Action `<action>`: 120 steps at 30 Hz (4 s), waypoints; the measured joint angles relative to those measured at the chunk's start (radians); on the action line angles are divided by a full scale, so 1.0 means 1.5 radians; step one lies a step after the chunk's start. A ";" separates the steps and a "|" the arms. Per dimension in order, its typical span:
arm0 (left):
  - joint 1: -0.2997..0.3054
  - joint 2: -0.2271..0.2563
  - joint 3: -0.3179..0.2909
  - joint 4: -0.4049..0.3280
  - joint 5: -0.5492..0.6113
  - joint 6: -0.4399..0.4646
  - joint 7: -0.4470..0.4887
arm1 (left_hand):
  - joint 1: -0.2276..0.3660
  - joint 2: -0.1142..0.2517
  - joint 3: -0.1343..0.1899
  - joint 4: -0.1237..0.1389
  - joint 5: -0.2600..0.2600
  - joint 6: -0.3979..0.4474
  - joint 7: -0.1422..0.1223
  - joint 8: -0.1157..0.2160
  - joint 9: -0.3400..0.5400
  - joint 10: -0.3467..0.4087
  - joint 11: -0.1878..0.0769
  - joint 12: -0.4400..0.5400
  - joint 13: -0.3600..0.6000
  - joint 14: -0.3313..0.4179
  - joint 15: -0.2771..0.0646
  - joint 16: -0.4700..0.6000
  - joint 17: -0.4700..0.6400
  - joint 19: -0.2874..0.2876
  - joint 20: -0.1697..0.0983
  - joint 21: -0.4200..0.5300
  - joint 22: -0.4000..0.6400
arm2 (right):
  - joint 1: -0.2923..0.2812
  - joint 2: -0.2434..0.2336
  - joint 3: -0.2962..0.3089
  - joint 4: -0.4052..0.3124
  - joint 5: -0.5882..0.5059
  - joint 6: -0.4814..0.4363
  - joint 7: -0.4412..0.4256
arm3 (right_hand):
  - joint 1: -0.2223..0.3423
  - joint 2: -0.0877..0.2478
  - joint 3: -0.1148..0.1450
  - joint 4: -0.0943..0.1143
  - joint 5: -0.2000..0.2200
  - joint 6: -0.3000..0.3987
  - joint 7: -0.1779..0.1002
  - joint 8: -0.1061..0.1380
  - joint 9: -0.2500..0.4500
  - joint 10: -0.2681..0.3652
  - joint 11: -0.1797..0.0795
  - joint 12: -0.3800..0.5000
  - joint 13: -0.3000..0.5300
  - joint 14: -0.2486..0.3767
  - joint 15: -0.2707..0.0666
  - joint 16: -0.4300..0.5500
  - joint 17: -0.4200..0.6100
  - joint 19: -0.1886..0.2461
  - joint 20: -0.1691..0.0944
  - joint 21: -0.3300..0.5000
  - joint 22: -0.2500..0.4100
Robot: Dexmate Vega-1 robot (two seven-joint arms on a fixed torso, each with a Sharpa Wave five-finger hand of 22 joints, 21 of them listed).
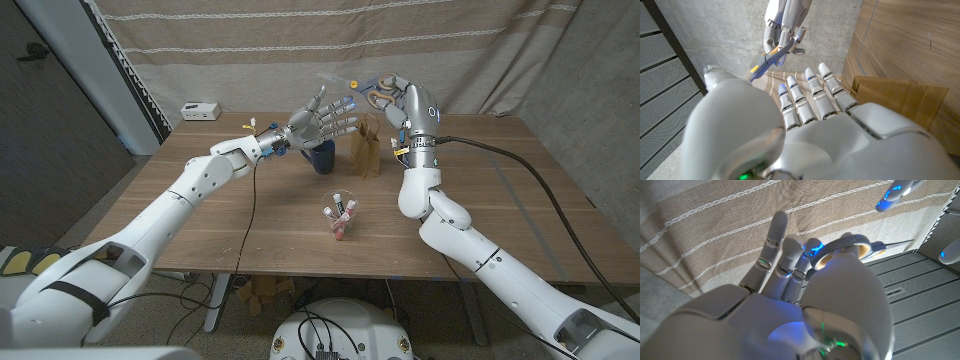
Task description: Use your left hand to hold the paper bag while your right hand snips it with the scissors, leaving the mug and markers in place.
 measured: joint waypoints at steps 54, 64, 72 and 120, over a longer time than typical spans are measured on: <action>0.008 0.013 0.000 -0.017 0.021 -0.052 0.001 | -0.003 0.008 0.003 -0.003 0.010 0.051 -0.004 0.015 0.000 0.045 -0.007 0.015 0.000 0.009 0.001 0.005 0.000 -0.019 -0.002 -0.020 -0.002 | -0.113 -0.008 0.124 -0.146 0.242 0.008 0.126 | -0.012 -0.002 0.010 0.004 -0.015 0.000 0.000 0.013 -0.023 0.006 0.001 0.000 0.000 0.023 -0.001 -0.014 -0.070 0.007 0.000 0.024 -0.054; 0.008 0.016 0.000 -0.021 0.026 -0.056 0.006 | -0.006 0.012 0.003 -0.003 0.010 0.051 -0.004 0.015 0.000 0.048 -0.004 0.015 0.000 0.012 0.000 0.005 0.000 -0.019 -0.002 -0.026 -0.002 | -0.131 -0.002 0.150 -0.159 0.317 0.024 0.144 | -0.013 -0.003 0.010 0.004 -0.022 0.000 0.000 0.013 -0.010 -0.002 -0.007 0.000 0.000 0.004 0.001 -0.027 -0.092 -0.009 0.002 0.029 -0.072; 0.008 0.016 0.000 -0.021 0.027 -0.057 0.009 | -0.006 0.012 0.003 -0.003 0.010 0.055 0.000 0.015 0.000 0.052 -0.007 0.015 0.000 0.012 0.000 0.005 -0.002 -0.019 -0.003 -0.026 -0.002 | -0.144 0.004 0.167 -0.165 0.372 0.036 0.148 | -0.031 -0.004 0.019 0.000 -0.035 0.006 -0.006 0.013 0.019 -0.010 -0.014 0.039 -0.153 -0.040 -0.001 -0.087 -0.255 -0.073 0.014 0.037 -0.107; 0.006 0.016 0.002 -0.015 0.022 -0.042 0.016 | -0.010 0.015 0.003 -0.003 0.014 0.068 0.004 0.015 0.000 0.059 -0.007 0.015 0.000 0.012 0.000 0.005 -0.002 -0.014 -0.002 -0.035 -0.002 | -0.164 -0.062 0.246 -0.158 0.806 0.061 0.305 | 0.009 -0.008 0.108 -0.035 -0.084 0.005 0.008 0.013 0.190 -0.143 -0.007 -0.120 -0.245 -0.165 0.030 -0.230 -0.315 -0.222 0.028 0.035 -0.165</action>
